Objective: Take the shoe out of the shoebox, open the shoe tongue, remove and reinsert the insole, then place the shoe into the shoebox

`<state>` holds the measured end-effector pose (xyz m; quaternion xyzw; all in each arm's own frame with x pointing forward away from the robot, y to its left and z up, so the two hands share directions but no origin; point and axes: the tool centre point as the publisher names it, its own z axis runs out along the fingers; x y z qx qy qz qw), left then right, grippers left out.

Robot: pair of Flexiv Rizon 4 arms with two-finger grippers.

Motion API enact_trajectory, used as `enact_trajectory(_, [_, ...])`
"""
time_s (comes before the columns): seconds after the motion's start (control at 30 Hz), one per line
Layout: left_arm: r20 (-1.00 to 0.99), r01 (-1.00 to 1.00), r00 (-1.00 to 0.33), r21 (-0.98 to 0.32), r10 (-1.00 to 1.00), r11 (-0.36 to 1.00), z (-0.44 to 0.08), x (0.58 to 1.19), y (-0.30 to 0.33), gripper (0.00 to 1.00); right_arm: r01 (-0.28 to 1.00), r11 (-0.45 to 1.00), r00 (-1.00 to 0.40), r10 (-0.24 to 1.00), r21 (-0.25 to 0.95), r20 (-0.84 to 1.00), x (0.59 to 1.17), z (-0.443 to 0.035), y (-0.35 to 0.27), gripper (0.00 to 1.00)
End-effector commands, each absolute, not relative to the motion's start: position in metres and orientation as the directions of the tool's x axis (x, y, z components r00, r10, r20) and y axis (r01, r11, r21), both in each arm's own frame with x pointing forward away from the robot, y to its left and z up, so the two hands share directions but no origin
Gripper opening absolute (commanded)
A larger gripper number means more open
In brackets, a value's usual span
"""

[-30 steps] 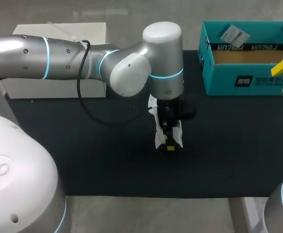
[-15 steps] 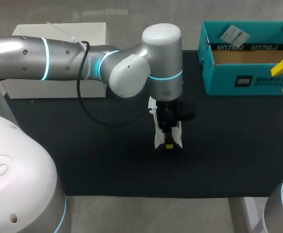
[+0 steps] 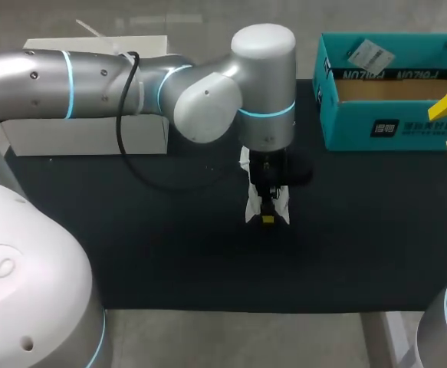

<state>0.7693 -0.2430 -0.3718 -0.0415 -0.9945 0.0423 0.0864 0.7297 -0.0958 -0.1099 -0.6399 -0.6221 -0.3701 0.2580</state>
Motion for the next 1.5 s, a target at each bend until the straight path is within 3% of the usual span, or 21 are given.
enact_trajectory(0.03, [0.197, 0.078, -0.976, -0.091, 0.095, 0.993, -0.342, 0.766, -0.238, 0.0, 0.987, -0.094, -0.046, 0.606, 0.129, 0.794, 0.729, -0.11, -0.096, 1.0])
enact_trajectory(0.37, [0.282, 0.101, -0.952, -0.079, 0.12, 0.992, -0.279, 0.754, -0.228, 0.0, 0.987, -0.094, -0.046, 0.606, 0.129, 0.794, 0.729, -0.11, -0.096, 1.0])
enact_trajectory(0.87, [0.255, 0.175, -0.948, -0.086, 0.192, 0.981, -0.167, 0.755, -0.213, 0.0, 0.987, -0.094, -0.046, 0.606, 0.129, 0.794, 0.729, -0.11, -0.096, 1.0])
enact_trajectory(1.5, [0.196, 0.153, -0.964, -0.133, 0.177, 0.979, -0.147, 0.761, -0.209, 0.0, 0.987, -0.094, -0.046, 0.606, 0.129, 0.794, 0.729, -0.11, -0.096, 1.0])
